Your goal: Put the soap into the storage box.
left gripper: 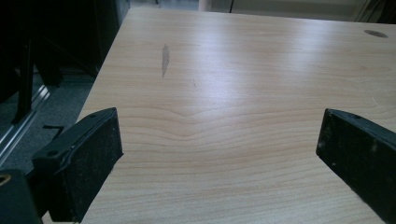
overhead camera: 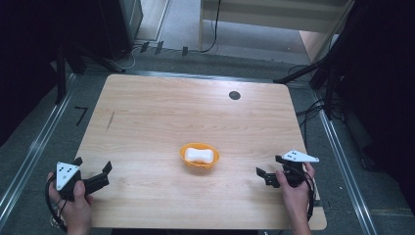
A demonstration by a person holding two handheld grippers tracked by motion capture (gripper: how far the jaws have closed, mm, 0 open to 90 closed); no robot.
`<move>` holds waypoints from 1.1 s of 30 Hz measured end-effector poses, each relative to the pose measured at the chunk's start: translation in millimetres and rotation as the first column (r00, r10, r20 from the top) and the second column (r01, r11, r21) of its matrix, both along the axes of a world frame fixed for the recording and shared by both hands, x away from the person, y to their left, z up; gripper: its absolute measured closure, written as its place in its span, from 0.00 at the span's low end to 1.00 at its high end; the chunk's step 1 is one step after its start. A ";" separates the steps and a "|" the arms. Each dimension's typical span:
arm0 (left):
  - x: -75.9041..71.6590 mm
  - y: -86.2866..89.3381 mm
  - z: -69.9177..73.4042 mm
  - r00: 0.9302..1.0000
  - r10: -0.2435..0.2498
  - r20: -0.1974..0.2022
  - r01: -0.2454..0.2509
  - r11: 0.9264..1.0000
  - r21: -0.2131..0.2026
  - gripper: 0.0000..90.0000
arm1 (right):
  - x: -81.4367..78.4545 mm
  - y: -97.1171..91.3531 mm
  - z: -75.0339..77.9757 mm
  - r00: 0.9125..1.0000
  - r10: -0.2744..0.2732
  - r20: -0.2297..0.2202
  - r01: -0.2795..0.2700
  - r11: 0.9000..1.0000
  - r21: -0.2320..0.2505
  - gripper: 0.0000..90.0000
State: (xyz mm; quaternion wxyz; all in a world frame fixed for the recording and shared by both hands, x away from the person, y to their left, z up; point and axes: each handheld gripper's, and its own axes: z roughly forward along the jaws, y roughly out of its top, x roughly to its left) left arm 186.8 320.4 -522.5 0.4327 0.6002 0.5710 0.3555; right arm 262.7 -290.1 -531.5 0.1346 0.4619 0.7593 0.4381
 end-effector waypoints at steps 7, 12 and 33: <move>-0.1 -0.2 -0.1 1.000 0.002 0.002 -0.002 1.000 0.000 0.01 | -12.3 -15.1 -7.7 0.999 -0.035 0.006 0.035 0.999 -0.002 0.02; -0.6 -0.5 -0.2 1.000 0.006 0.006 -0.006 1.000 -0.003 0.01 | -22.6 -29.9 -12.6 0.998 -0.067 0.001 0.067 0.998 0.006 0.02; -1.2 0.0 -0.1 1.000 0.009 0.006 -0.009 1.000 -0.007 0.01 | -55.8 -84.5 -17.0 0.982 -0.185 0.046 0.183 0.982 0.052 0.02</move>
